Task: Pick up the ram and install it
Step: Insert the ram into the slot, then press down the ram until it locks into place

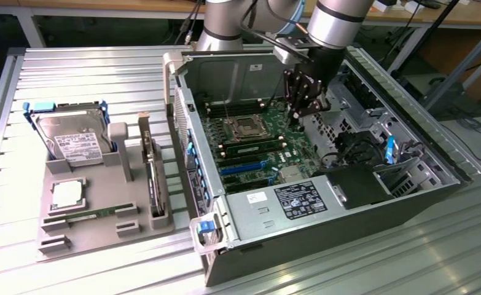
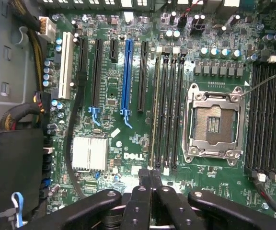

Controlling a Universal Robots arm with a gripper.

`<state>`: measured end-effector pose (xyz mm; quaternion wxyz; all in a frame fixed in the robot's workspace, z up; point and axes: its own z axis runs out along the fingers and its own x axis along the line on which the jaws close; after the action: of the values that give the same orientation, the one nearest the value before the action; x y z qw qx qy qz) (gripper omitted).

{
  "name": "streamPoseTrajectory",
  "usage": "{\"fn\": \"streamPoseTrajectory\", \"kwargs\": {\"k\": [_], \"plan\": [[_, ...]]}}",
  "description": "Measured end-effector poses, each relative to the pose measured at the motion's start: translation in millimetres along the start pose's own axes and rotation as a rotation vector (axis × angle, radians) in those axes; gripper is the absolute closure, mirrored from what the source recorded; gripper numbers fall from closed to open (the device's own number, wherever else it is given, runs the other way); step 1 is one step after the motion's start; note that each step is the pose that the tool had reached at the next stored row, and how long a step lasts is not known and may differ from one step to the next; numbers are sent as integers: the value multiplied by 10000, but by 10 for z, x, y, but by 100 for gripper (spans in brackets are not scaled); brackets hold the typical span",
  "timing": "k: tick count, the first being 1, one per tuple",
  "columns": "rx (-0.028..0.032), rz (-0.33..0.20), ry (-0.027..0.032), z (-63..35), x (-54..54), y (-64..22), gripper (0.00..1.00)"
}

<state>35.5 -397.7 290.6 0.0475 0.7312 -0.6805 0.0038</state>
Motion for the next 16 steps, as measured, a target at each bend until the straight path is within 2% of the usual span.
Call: {"fn": "streamPoseTrajectory", "kwargs": {"k": [3, 16], "plan": [[-4, 2, 61, -90, -9, 4, 89], [-4, 2, 63, -90, -9, 4, 89]]}}
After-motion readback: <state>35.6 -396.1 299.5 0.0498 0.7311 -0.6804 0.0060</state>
